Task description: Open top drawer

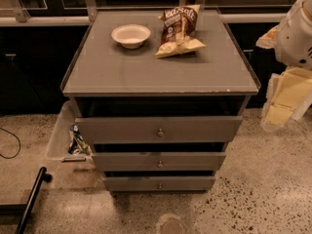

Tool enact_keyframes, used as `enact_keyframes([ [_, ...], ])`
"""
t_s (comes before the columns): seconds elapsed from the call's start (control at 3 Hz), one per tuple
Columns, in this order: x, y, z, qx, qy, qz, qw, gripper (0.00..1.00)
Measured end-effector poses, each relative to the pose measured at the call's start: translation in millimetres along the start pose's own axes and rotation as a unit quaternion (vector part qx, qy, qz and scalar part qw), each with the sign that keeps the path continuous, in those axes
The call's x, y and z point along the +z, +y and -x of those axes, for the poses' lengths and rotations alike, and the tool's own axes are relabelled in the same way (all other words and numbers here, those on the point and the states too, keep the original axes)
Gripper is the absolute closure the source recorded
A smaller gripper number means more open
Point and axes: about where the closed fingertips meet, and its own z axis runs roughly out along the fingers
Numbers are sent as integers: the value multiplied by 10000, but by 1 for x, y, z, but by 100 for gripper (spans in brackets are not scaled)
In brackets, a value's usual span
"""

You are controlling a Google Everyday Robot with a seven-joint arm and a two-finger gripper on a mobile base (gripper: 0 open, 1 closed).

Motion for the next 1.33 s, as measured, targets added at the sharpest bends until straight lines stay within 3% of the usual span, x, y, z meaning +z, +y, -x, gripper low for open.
enact_keyframes([
  [0.33, 42, 17, 1, -182, -142, 94, 9997, 0],
  [1.33, 105, 46, -7, -436, -621, 389, 9964, 0],
])
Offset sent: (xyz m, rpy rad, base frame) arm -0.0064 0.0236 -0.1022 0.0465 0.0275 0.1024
